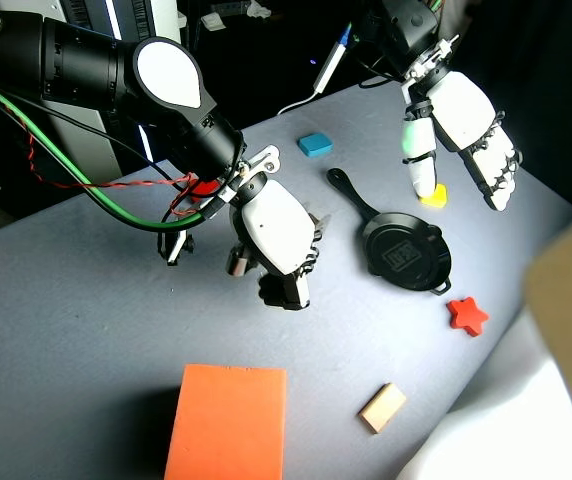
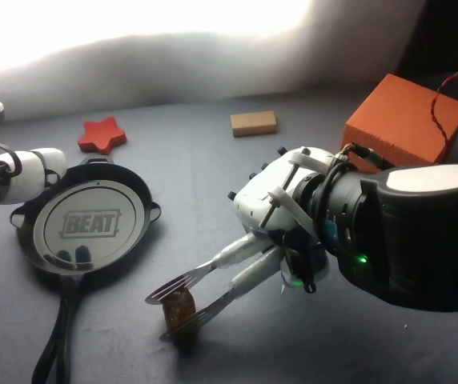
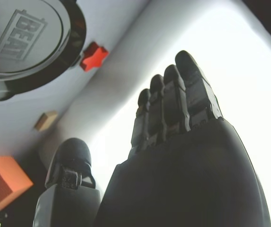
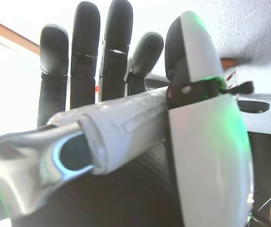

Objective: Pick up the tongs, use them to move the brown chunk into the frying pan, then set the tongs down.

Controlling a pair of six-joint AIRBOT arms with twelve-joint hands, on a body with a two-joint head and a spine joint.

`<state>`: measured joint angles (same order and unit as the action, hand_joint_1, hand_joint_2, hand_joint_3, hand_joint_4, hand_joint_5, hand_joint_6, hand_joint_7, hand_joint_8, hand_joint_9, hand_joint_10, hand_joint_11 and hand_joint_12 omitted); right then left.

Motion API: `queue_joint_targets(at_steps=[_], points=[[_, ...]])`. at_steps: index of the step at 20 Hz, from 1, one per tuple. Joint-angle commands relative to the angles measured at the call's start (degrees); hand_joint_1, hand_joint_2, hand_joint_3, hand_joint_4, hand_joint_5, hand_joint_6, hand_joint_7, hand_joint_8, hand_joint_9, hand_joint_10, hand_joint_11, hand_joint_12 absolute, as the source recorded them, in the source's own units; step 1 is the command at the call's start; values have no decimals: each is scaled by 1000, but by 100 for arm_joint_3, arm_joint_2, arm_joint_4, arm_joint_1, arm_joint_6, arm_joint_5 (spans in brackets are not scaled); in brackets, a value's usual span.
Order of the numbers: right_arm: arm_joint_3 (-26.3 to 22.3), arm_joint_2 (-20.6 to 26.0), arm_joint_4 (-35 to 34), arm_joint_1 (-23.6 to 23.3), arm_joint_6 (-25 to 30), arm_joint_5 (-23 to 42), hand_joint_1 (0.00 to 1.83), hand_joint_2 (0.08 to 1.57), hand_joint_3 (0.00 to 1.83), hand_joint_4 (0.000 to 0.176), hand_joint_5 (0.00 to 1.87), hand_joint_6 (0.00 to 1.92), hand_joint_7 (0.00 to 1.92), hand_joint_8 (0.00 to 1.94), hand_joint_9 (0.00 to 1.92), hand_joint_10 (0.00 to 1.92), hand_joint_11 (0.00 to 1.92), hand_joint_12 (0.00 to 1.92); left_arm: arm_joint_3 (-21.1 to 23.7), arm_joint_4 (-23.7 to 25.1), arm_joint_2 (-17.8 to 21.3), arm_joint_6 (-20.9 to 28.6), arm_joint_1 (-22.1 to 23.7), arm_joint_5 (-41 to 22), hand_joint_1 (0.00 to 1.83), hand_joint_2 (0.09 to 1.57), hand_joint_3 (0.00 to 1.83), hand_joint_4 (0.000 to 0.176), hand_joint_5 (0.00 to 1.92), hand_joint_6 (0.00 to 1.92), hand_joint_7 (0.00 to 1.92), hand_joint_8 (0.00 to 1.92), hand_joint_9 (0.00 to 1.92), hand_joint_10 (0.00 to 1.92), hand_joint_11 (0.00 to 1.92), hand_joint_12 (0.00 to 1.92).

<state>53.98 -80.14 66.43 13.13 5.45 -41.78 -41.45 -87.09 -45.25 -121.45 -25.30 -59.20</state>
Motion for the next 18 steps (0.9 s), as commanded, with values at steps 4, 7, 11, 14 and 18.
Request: queue_joint_targets(at_steps=[4,7,11,14,18], points=[[4,15,312,-47,-27,72,1384,1068,0,0,987,922,1141,683,1027,1130,856,1567,-8,420,25,-8,23,-373,74,1294,0,5,104,4,153,3,141,3,0,589],[2,17,312,-113,-14,70,1386,1085,5,0,922,983,1103,763,995,1202,864,1589,-9,418,25,-7,23,-373,111,1296,0,0,105,3,148,0,141,2,0,573],[1,22,312,-180,-12,73,1379,1107,4,0,869,1100,1045,816,972,1245,864,1600,-6,418,25,-7,20,-373,51,1299,0,5,69,3,124,1,124,1,0,548],[0,30,312,-193,-24,70,1380,1107,2,0,865,1086,1047,825,980,1240,880,1580,-5,418,25,-7,19,-373,111,1282,0,6,103,6,133,2,127,2,0,579],[-5,31,312,-187,-40,65,1381,1102,0,0,879,1074,1056,794,995,1219,877,1556,-5,415,25,-6,19,-373,111,1284,0,5,111,7,150,4,156,8,0,659]])
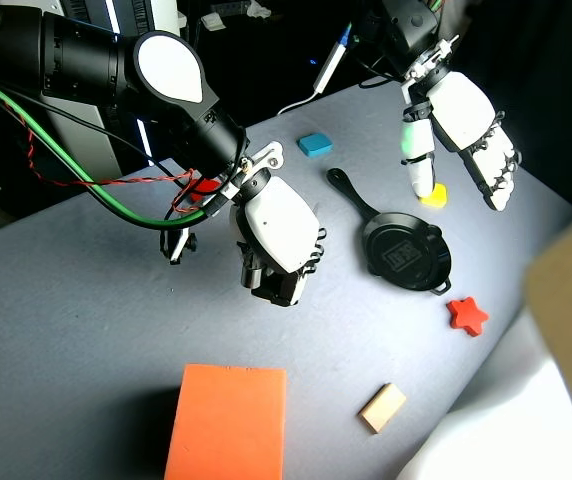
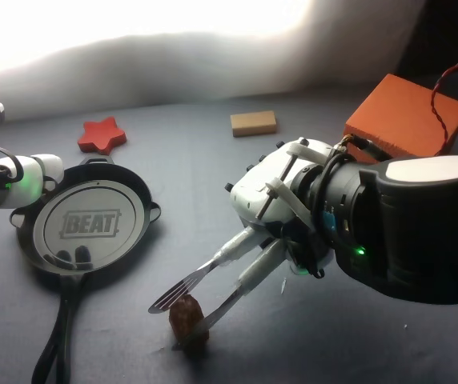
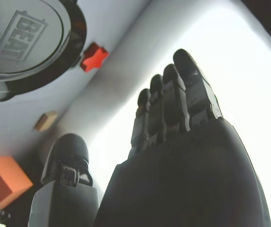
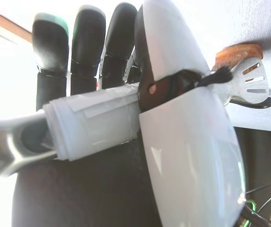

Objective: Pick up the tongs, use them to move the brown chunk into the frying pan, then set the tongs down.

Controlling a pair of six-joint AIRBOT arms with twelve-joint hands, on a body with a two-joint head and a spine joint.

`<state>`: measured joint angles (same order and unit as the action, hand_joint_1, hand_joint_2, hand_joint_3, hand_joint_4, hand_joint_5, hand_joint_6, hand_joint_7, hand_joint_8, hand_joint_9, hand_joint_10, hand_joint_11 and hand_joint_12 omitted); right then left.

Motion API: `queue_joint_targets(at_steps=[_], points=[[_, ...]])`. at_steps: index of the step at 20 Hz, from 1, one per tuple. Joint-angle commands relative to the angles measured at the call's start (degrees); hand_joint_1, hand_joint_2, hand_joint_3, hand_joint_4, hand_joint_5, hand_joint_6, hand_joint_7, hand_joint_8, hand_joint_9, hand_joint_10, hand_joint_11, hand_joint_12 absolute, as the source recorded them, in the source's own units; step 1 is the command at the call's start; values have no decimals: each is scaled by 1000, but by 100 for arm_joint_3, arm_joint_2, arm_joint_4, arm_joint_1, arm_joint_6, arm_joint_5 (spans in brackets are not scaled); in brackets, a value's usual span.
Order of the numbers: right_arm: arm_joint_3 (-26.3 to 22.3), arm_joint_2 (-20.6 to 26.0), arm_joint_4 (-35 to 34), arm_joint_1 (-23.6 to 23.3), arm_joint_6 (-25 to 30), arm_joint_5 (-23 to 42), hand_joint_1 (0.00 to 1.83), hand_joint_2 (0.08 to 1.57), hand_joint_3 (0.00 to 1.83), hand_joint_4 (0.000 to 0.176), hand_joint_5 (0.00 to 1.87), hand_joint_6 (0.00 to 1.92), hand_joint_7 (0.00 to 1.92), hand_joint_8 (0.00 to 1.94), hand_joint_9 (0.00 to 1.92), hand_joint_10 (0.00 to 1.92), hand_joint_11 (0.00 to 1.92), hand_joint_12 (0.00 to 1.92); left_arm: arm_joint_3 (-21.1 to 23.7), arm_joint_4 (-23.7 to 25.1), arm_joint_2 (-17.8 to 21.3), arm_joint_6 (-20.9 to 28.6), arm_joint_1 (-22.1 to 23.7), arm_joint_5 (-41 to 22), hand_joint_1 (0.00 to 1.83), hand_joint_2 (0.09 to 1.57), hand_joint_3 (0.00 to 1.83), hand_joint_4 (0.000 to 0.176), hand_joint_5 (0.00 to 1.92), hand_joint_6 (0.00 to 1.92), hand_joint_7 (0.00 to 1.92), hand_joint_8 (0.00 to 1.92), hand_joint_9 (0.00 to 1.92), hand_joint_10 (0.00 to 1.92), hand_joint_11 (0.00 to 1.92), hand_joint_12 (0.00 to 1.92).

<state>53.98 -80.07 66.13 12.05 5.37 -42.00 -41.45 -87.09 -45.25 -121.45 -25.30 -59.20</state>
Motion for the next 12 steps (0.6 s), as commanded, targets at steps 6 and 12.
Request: queue_joint_targets(at_steps=[6,12], points=[[-21,24,342,-37,-110,101,1380,1102,0,0,878,1108,1068,769,984,1206,861,1553,-1,406,24,5,19,-374,80,1285,0,2,99,4,126,1,125,2,0,585],[-22,15,342,-18,-229,141,1230,1104,0,0,932,1066,1102,869,1098,1011,847,1617,7,402,24,5,17,-374,144,1269,0,0,119,4,151,6,148,5,0,631]])
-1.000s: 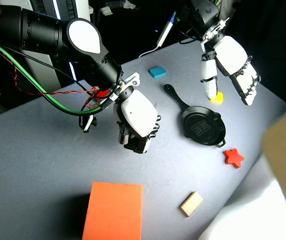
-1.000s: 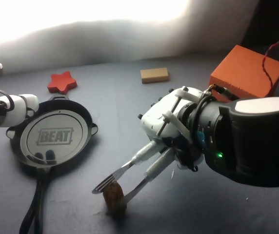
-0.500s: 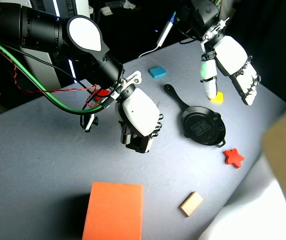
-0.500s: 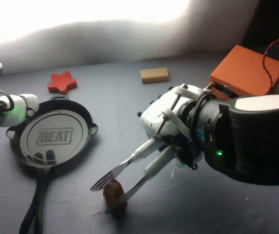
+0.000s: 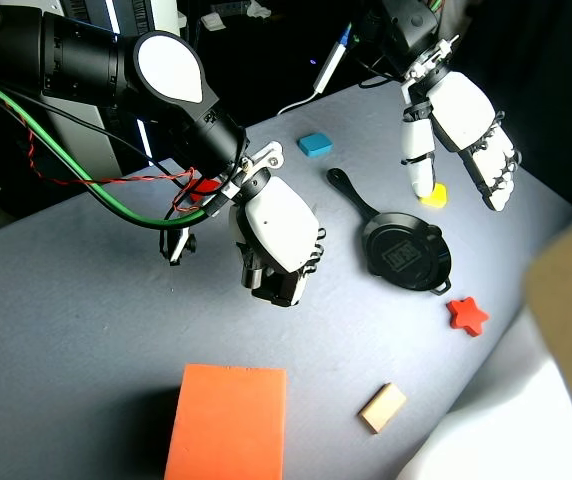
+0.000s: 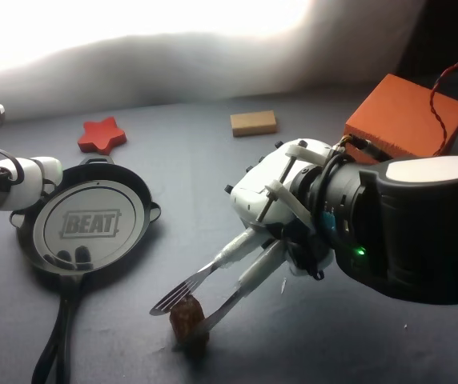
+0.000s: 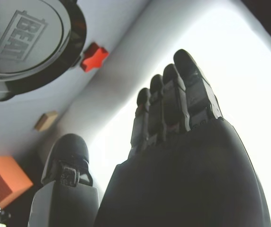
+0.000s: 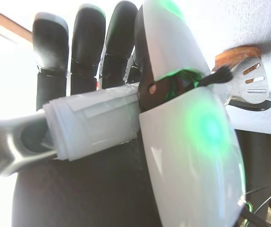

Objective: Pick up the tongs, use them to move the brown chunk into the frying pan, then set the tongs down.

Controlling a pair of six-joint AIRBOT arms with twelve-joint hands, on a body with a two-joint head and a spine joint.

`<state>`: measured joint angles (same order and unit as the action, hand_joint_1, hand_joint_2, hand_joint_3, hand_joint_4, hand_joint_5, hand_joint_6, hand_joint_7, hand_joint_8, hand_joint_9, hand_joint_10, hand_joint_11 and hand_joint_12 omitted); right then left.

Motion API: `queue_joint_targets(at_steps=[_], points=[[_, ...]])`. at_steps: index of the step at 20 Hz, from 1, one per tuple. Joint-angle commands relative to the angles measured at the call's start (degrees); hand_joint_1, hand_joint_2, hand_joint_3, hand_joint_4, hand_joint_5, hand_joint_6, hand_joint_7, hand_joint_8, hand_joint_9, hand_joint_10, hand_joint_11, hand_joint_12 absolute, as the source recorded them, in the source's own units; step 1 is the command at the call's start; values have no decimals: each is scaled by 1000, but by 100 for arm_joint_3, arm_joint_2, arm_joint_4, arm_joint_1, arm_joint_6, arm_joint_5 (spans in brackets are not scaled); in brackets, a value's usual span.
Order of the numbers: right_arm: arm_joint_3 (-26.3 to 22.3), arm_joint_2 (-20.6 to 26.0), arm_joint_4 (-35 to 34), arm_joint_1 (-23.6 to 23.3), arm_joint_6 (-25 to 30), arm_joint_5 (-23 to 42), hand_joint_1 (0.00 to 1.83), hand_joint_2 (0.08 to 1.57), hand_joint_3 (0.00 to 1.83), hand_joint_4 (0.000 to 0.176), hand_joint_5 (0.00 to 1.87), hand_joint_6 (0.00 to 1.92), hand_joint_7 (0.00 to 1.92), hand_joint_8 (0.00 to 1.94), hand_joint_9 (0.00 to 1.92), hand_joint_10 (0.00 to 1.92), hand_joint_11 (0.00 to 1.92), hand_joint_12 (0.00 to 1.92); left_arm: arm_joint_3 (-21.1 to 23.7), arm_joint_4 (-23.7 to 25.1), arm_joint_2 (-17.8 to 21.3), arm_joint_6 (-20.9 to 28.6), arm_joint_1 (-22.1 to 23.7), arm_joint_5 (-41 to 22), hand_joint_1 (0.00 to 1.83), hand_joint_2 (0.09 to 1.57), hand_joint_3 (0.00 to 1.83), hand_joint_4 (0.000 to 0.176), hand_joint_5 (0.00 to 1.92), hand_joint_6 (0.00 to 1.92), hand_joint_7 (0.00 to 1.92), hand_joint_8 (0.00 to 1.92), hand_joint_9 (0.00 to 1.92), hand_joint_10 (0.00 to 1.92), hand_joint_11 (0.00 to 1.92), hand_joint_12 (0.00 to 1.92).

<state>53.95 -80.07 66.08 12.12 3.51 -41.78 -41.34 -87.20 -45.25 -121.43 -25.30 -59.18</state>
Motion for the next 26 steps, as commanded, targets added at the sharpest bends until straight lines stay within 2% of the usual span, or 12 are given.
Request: queue_joint_targets(at_steps=[1,5,8,10,13,14,15,17,20,21,24,26], points=[[-20,13,347,-24,-53,119,1231,1097,0,0,946,1050,1118,840,1108,999,856,1620,-3,413,24,3,17,-376,130,1273,0,0,112,1,142,1,135,3,0,590],[-21,10,347,-25,-103,126,1070,1128,5,0,966,1058,1326,560,1182,1071,901,1701,6,413,23,3,15,-382,152,1273,0,0,104,6,149,5,139,7,0,537],[-26,11,347,-23,-111,124,1061,1133,5,0,960,1077,1406,572,1231,1138,967,1736,6,413,23,3,14,-427,141,1276,1,1,104,3,147,1,143,4,0,568],[-27,11,347,-24,-112,124,671,1298,31,0,1111,1016,1417,795,1277,1280,1032,1765,6,413,23,3,14,-431,145,1282,2,0,111,2,149,0,139,1,0,568],[-38,13,347,-25,-114,121,551,1381,22,0,1195,1200,1456,1328,1369,1660,1149,1903,12,413,23,2,14,-431,160,1286,2,0,138,7,157,2,151,4,0,614],[-42,13,347,-24,-118,120,538,1407,16,106,1312,1441,1532,1580,1499,1821,1333,1917,15,413,23,2,14,-431,137,1282,1,0,141,6,160,2,161,6,0,634],[-47,13,347,-24,-126,119,523,1430,18,162,1356,1589,1566,1718,1568,1901,1456,1920,19,413,23,2,14,-431,143,1280,0,0,143,5,159,1,165,6,0,653],[-51,15,347,-27,-131,108,602,1480,21,175,1398,1895,1559,1923,1668,1920,1658,1921,26,413,23,2,14,-431,171,1279,0,0,164,10,164,2,171,6,0,646],[-62,35,347,-41,-141,89,861,1457,0,176,1491,1921,1625,1941,1758,1921,1811,1921,24,413,20,2,12,-431,139,1294,3,0,159,3,150,2,153,0,0,581],[-70,45,347,-54,-142,83,898,1448,0,176,1490,1921,1631,1941,1760,1921,1818,1921,23,413,19,2,12,-431,151,1284,0,0,177,7,177,8,183,9,0,657],[-118,91,347,-192,-152,16,940,1447,0,176,1482,1921,1639,1941,1765,1921,1852,1921,21,413,18,2,12,-439,151,1293,2,0,167,0,181,3,192,7,0,738],[-110,106,348,-352,-104,55,923,1453,0,176,1488,1921,1643,1941,1752,1921,1833,1921,21,413,15,2,12,-439,103,1307,5,0,145,0,176,0,182,0,0,685]])
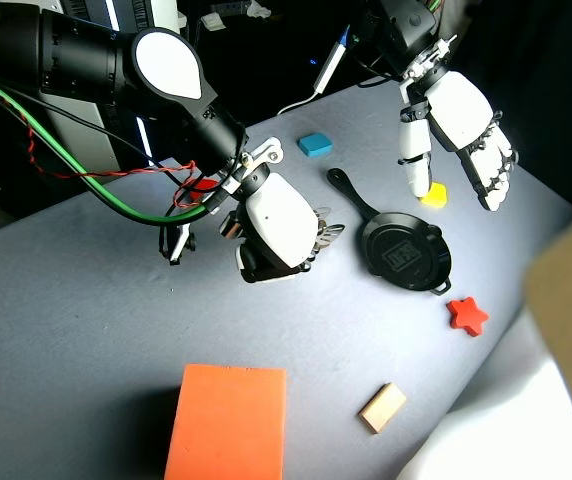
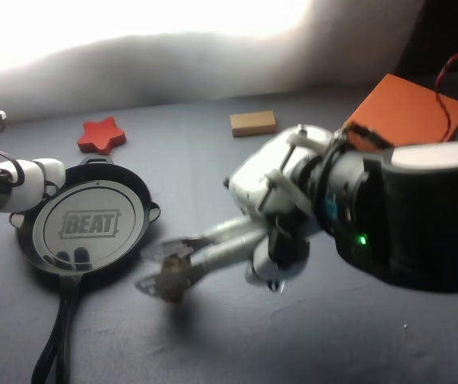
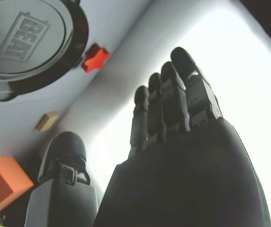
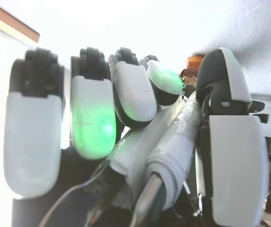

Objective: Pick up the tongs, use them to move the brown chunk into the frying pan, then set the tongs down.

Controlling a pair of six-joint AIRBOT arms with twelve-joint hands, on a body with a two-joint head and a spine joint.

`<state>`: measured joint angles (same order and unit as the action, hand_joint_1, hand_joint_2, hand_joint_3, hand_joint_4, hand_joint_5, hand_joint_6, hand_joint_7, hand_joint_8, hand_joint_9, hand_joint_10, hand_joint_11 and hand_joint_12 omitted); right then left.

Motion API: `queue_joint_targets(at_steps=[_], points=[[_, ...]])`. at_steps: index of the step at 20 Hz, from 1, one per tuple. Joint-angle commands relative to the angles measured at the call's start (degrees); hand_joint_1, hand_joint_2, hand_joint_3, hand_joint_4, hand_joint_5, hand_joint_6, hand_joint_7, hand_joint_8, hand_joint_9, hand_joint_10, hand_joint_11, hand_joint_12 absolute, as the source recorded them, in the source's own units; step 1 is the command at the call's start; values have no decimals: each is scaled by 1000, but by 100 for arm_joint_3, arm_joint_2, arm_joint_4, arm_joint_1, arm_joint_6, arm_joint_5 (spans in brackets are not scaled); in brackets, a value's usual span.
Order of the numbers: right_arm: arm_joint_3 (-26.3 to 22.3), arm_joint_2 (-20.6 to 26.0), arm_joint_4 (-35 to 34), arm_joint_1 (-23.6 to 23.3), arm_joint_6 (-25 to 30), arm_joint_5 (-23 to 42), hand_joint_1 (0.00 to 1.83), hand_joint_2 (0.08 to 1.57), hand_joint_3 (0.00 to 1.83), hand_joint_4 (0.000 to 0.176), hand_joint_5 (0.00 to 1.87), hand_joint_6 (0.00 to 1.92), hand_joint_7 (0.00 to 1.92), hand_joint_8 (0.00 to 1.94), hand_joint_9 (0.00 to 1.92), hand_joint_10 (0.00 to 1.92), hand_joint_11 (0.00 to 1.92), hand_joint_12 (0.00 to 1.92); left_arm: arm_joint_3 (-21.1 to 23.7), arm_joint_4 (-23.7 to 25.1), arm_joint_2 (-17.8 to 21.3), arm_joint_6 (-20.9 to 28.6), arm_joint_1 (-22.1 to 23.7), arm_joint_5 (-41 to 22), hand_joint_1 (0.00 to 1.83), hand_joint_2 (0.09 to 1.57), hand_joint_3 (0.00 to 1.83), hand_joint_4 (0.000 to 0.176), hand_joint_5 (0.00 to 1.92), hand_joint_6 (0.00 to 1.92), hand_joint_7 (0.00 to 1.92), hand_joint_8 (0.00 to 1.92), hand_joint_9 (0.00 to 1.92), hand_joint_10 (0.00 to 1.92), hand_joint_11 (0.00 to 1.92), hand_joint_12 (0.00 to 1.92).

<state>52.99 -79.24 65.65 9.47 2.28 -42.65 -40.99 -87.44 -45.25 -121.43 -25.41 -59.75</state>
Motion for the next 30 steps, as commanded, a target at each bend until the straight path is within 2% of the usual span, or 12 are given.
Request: queue_joint_targets(at_steps=[1,6,9,13,16,18,19,23,27,28,30], points=[[-1,17,392,-160,26,219,925,1449,0,176,1479,1921,1632,1941,1743,1921,1825,1921,-14,437,15,2,21,-382,113,1305,3,0,140,0,164,0,174,0,0,693],[363,-315,392,-413,32,416,882,1461,3,176,1440,1921,1604,1941,1711,1921,1794,1921,-66,438,16,2,30,-382,175,1289,0,0,156,3,174,2,186,4,0,689],[756,-633,391,-471,46,526,863,1461,2,176,1426,1921,1600,1941,1710,1921,1789,1921,-133,442,16,22,53,-382,105,1303,3,0,138,0,156,0,170,0,0,657],[1519,-1205,388,-422,82,781,857,1458,0,176,1416,1921,1584,1941,1694,1921,1771,1921,-274,634,-1,156,91,-382,108,1304,1,0,153,4,163,3,176,4,0,733],[2022,-1525,388,-334,141,992,844,1471,6,176,1430,1921,1597,1941,1705,1921,1786,1921,-354,684,-18,160,138,-382,160,1290,0,0,126,2,159,1,168,2,0,686],[2375,-1731,388,-277,163,1107,825,1481,10,176,1435,1921,1611,1941,1719,1921,1791,1921,-397,747,-30,160,173,-381,127,1300,2,0,99,2,142,3,152,4,0,620],[2510,-1807,391,-252,163,1151,799,1487,12,176,1424,1921,1603,1941,1711,1921,1781,1921,-410,764,-36,160,189,-381,131,1296,0,0,115,6,166,7,178,11,0,660],[2715,-1911,935,-124,374,1229,822,1479,4,176,1388,1921,1575,1941,1684,1921,1760,1921,-461,821,-105,86,325,-354,158,1278,0,0,101,0,147,0,150,1,0,637],[2733,-1903,942,-53,377,1246,825,1465,0,176,1372,1921,1558,1941,1674,1921,1737,1921,-501,820,-158,-40,449,-179,146,1282,0,0,112,9,162,6,164,5,0,673],[2732,-1901,942,-42,377,1246,816,1466,0,176,1353,1921,1543,1941,1661,1921,1724,1921,-496,819,-158,-44,451,-177,197,1276,0,0,132,11,176,6,177,7,0,701],[2730,-1895,941,-30,381,1246,702,1489,7,176,1302,1921,1487,1941,1611,1921,1664,1921,-490,818,-158,-44,454,-177,188,1282,1,0,114,3,162,2,161,3,0,626]])
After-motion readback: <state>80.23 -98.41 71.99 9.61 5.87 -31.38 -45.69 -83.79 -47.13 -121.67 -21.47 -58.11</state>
